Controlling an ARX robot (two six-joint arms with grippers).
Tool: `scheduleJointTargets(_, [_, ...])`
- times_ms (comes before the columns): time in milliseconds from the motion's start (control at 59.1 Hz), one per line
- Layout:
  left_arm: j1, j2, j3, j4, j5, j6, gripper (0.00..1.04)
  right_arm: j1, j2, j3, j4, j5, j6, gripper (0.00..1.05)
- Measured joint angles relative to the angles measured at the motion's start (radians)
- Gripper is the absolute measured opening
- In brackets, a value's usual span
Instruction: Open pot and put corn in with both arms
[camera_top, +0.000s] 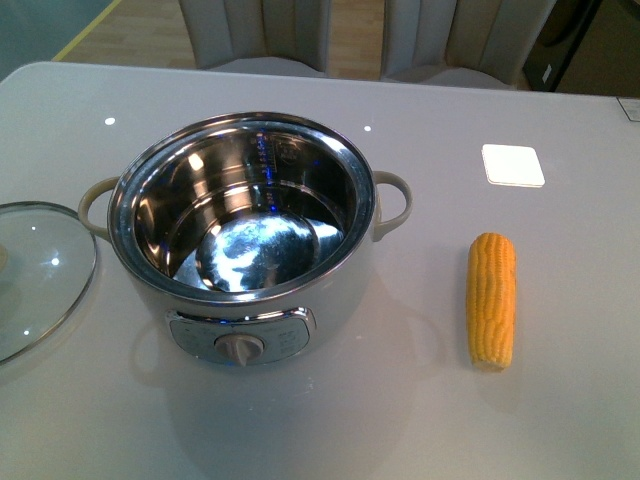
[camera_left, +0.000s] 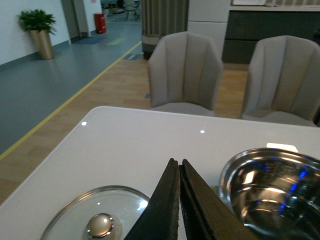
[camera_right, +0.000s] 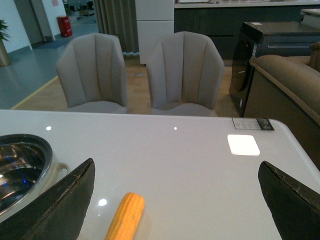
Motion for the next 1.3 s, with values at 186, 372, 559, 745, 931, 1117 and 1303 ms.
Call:
scheduleJointTargets(186, [0.000,-0.148,0.000,-0.134,0.000,0.000,0.04,0.000,0.000,0.000,0.000,0.000,0.000,0.96])
scheduleJointTargets(372, [0.000,-0.241,0.000,-0.224,0.000,0.000,0.04,0.000,0.000,0.000,0.000,0.000,0.000,0.96])
scheduleJointTargets(559, [0.000,-0.321,0.000,-0.301,0.000,0.000,0.03,0.000,0.000,0.000,0.000,0.000,0.000,0.96])
scheduleJointTargets(745, [0.000,-0.395,0.000,-0.375,0.000,0.000,0.03,0.000,0.000,0.000,0.000,0.000,0.000,0.96])
scheduleJointTargets(931, [0.000,-0.455,0.000,-0.436,0.000,0.000,0.03,0.000,0.000,0.000,0.000,0.000,0.000,0.96])
scheduleJointTargets(1117, [0.000,-0.624,0.000,-0.612,0.000,0.000,0.03,0.000,0.000,0.000,0.000,0.000,0.000,0.96])
scheduleJointTargets(1303, [0.000,-0.629,0.000,-0.615,-0.001,0.000,0.04,0.000,0.000,0.000,0.000,0.000,0.000,0.96])
